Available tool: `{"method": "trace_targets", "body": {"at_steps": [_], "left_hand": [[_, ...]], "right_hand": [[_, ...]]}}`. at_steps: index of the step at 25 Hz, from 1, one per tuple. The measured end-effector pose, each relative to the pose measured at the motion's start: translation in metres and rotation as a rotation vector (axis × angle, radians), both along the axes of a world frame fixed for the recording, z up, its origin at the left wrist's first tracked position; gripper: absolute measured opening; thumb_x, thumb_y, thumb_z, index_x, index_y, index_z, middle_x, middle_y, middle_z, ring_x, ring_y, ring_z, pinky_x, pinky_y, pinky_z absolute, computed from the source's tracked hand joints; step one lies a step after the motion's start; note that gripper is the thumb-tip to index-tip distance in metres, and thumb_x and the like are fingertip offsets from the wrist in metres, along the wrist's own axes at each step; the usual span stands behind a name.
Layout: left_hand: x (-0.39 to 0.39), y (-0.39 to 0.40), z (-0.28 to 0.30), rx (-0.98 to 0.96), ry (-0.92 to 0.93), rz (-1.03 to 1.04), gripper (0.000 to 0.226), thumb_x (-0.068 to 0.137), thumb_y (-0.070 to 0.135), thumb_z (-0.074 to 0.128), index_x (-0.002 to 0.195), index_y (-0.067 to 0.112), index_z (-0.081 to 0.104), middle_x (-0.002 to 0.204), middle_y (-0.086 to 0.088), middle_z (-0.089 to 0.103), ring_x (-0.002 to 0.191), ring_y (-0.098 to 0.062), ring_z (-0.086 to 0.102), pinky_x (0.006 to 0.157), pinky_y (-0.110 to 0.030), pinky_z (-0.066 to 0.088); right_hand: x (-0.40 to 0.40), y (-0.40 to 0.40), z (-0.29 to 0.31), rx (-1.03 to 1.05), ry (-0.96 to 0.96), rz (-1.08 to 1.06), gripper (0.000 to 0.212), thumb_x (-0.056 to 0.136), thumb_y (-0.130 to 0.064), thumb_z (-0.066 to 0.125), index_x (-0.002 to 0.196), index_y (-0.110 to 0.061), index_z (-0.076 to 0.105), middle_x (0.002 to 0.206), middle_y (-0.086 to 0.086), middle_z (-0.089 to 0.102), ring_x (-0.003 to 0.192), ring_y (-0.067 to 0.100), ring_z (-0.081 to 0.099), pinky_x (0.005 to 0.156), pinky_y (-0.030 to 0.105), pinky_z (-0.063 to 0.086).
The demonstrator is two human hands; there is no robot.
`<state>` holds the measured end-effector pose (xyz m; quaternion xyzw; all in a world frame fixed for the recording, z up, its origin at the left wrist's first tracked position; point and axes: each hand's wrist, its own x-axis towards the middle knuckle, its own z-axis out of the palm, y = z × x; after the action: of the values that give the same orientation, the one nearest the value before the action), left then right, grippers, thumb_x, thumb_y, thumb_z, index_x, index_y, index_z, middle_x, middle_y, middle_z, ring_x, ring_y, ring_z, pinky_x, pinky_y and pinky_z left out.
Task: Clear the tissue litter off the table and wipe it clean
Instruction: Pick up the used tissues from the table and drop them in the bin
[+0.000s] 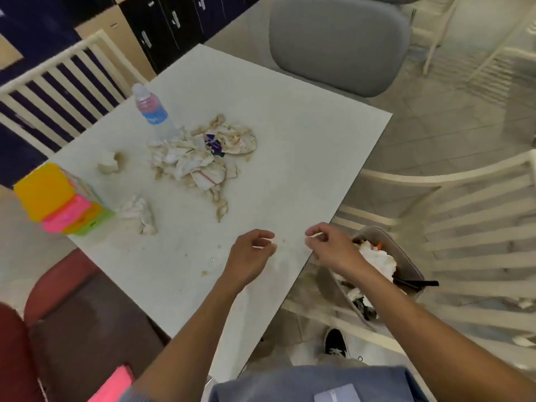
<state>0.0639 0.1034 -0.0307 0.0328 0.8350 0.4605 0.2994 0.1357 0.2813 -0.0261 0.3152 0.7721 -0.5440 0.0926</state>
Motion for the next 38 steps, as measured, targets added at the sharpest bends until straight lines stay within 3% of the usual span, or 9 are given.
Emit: {"method": "trace_targets", "body": {"at_steps": [9, 11, 15, 19, 23, 27, 32, 35, 38], "left_hand": [[-0.058, -0.155, 0.001, 0.041, -0.003, 0.353, 0.015, 0.086, 0.022, 0.066, 0.098, 0.029, 0.068, 0.094, 0.002, 0.068, 0.083, -0.013, 0.065, 0.069, -0.023, 0.050], [-0.067, -0.184, -0.002, 0.039, -0.012, 0.409, 0.015, 0.087, 0.022, 0.065, 0.099, 0.030, 0.068, 0.096, 0.001, 0.069, 0.082, -0.012, 0.065, 0.066, -0.021, 0.050], [-0.081, -0.228, -0.007, 0.051, -0.032, 0.514, 0.015, 0.088, 0.018, 0.064, 0.098, 0.029, 0.068, 0.096, -0.002, 0.068, 0.080, -0.013, 0.065, 0.069, -0.027, 0.052], [-0.094, -0.253, -0.013, 0.098, -0.035, 0.580, 0.016, 0.088, 0.014, 0.064, 0.098, 0.026, 0.069, 0.094, -0.005, 0.068, 0.074, -0.012, 0.063, 0.076, -0.032, 0.052], [-0.106, -0.260, -0.020, 0.132, -0.037, 0.611, 0.020, 0.088, 0.015, 0.065, 0.103, 0.028, 0.067, 0.100, -0.005, 0.067, 0.079, -0.013, 0.063, 0.077, -0.029, 0.052], [-0.117, -0.257, -0.023, 0.167, 0.012, 0.596, 0.051, 0.086, 0.021, 0.070, 0.128, 0.042, 0.052, 0.120, 0.014, 0.054, 0.089, -0.012, 0.067, 0.087, -0.035, 0.056], [-0.127, -0.248, -0.033, 0.330, 0.037, 0.497, 0.049, 0.084, 0.031, 0.073, 0.130, 0.040, 0.055, 0.133, 0.012, 0.056, 0.112, -0.008, 0.061, 0.094, -0.034, 0.053], [-0.136, -0.242, -0.031, 0.414, 0.007, 0.510, 0.045, 0.087, 0.022, 0.070, 0.128, 0.032, 0.054, 0.122, 0.007, 0.063, 0.101, -0.004, 0.065, 0.078, -0.023, 0.055], [-0.153, -0.247, -0.027, 0.349, 0.093, 0.629, 0.031, 0.090, 0.021, 0.066, 0.117, 0.035, 0.057, 0.107, 0.009, 0.068, 0.086, -0.001, 0.067, 0.073, -0.023, 0.056]], "right_hand": [[-0.143, -0.147, 0.005, 0.086, 0.040, 0.454, 0.017, 0.090, -0.024, 0.057, 0.107, -0.022, 0.061, 0.085, -0.001, 0.064, 0.079, 0.018, 0.066, 0.068, 0.024, 0.047], [-0.172, -0.186, -0.001, 0.118, 0.053, 0.556, 0.027, 0.090, -0.024, 0.058, 0.117, -0.022, 0.058, 0.090, -0.001, 0.064, 0.080, 0.016, 0.063, 0.070, 0.024, 0.047], [-0.215, -0.248, -0.021, 0.222, 0.074, 0.699, 0.058, 0.088, -0.033, 0.064, 0.140, -0.026, 0.039, 0.122, 0.010, 0.056, 0.112, 0.024, 0.055, 0.092, 0.031, 0.043], [-0.242, -0.281, -0.042, 0.269, 0.045, 0.695, 0.073, 0.086, -0.036, 0.065, 0.147, -0.028, 0.026, 0.123, 0.011, 0.055, 0.113, 0.028, 0.055, 0.093, 0.036, 0.043], [-0.249, -0.283, -0.046, 0.261, 0.056, 0.644, 0.046, 0.088, -0.014, 0.056, 0.133, -0.024, 0.050, 0.098, 0.008, 0.065, 0.094, 0.024, 0.062, 0.078, 0.027, 0.044], [-0.242, -0.270, -0.030, 0.171, 0.076, 0.570, 0.031, 0.083, -0.008, 0.054, 0.107, -0.027, 0.063, 0.076, -0.004, 0.060, 0.068, 0.010, 0.056, 0.060, 0.018, 0.041], [-0.229, -0.263, -0.009, 0.113, 0.099, 0.677, 0.030, 0.083, -0.009, 0.057, 0.099, -0.031, 0.069, 0.088, -0.008, 0.060, 0.076, 0.007, 0.058, 0.069, 0.016, 0.047], [-0.249, -0.274, 0.003, -0.098, 0.029, 0.728, 0.036, 0.077, -0.005, 0.057, 0.093, -0.034, 0.071, 0.084, -0.002, 0.066, 0.072, 0.016, 0.064, 0.076, 0.033, 0.056], [-0.285, -0.286, 0.009, -0.156, -0.074, 0.854, 0.035, 0.078, -0.001, 0.053, 0.093, -0.028, 0.071, 0.087, 0.011, 0.070, 0.066, 0.017, 0.064, 0.072, 0.034, 0.056]]}}
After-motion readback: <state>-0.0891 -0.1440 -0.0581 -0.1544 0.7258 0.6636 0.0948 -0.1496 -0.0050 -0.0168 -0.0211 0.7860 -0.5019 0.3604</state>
